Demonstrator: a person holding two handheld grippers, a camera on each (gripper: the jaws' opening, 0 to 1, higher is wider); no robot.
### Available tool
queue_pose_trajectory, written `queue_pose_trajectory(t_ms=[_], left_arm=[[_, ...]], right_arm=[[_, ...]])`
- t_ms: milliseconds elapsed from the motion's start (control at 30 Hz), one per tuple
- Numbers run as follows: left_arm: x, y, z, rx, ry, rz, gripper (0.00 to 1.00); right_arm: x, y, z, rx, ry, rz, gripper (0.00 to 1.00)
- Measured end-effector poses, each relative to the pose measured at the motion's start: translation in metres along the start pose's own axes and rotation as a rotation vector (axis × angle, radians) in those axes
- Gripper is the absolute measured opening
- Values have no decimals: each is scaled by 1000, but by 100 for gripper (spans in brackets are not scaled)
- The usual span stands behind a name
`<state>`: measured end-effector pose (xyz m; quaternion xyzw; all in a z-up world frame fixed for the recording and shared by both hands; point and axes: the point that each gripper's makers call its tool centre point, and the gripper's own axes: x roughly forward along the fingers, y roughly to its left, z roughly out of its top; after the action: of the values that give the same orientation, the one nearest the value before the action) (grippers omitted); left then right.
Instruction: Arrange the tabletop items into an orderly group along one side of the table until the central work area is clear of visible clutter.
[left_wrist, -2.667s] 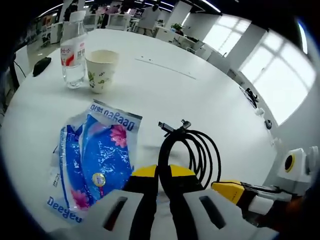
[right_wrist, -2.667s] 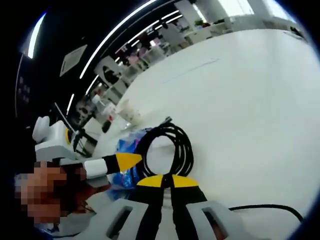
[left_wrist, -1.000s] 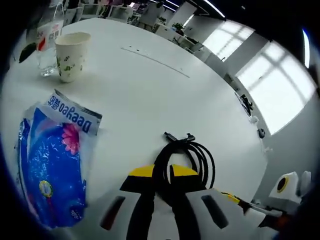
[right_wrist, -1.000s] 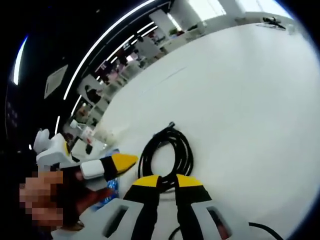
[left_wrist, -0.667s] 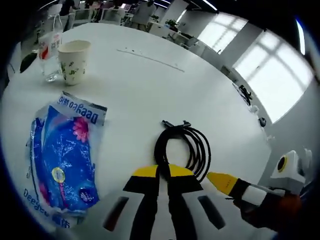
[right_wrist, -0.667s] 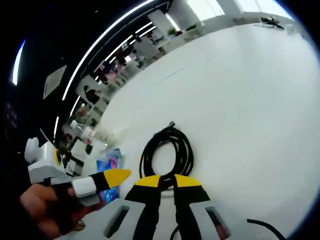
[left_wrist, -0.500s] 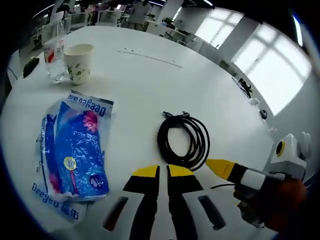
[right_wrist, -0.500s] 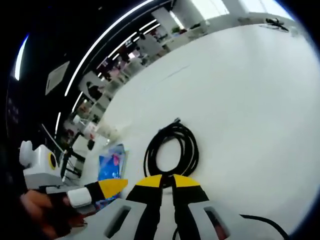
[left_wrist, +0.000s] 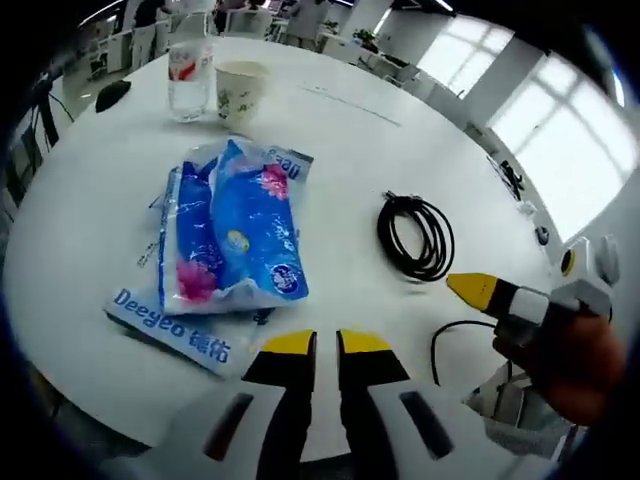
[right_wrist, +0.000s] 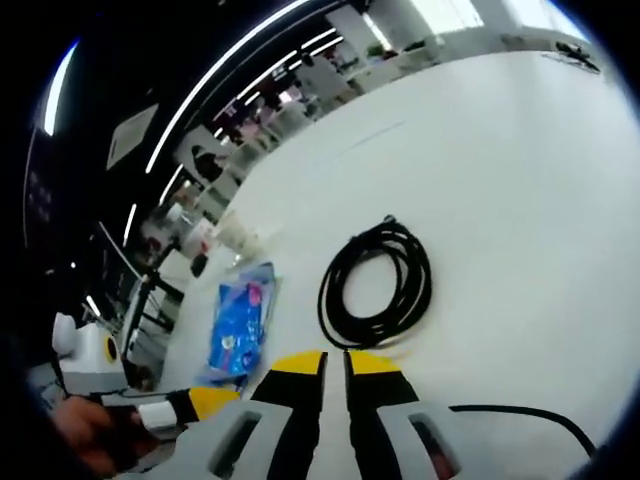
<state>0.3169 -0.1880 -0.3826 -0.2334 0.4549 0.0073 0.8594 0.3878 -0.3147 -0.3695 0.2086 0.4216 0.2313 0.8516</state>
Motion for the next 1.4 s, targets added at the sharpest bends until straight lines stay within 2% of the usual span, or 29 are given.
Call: queue_pose_trajectory(t_ms=[67, 133, 200, 267, 367, 433, 500, 567, 633, 667, 733, 800, 1033, 1333, 1400], left_arm=[[-11, -2, 1, -28, -14, 4, 5], [-2, 11, 7, -105, -32, 5, 6], [-11, 9, 9, -156, -48, 11, 7], [-9, 14, 11, -168, -54, 14, 9], [-14, 6, 12, -180, -58, 6, 10], [-9, 11, 15, -165, -59, 14, 11], [-5, 14, 17, -188, -61, 9, 12], [-12, 8, 15, -205, -59, 14, 13], [-4, 16, 15, -228, -51, 17, 15], [-5, 17, 12, -253, -40, 21, 16], [-6, 14, 9, -355, -32, 19, 20], [-1, 22, 10, -402, -32, 27, 26], [7, 32, 23, -418, -55, 35, 27], [4, 47, 23, -422, -53, 62, 20], [-1, 45, 23, -411, -56, 67, 18]], right_arm=[[0, 2, -4, -10, 10, 6, 5], [1, 6, -10, -30, 29, 17, 5], [0, 11, -18, -61, 54, 31, 5], [-1, 18, -26, -100, 75, 46, 5], [-2, 26, -32, -133, 92, 66, 5], [-4, 29, -34, -155, 100, 74, 5], [-5, 31, -38, -166, 110, 81, 5], [-7, 35, -41, -180, 117, 84, 5], [-10, 36, -44, -189, 122, 85, 5], [-12, 37, -44, -191, 123, 85, 5], [-15, 40, -45, -193, 123, 84, 5], [-18, 42, -45, -191, 121, 82, 5], [-27, 42, -50, -170, 115, 68, 4], [-31, 34, -48, -144, 90, 44, 3], [-32, 32, -48, -138, 88, 38, 2]])
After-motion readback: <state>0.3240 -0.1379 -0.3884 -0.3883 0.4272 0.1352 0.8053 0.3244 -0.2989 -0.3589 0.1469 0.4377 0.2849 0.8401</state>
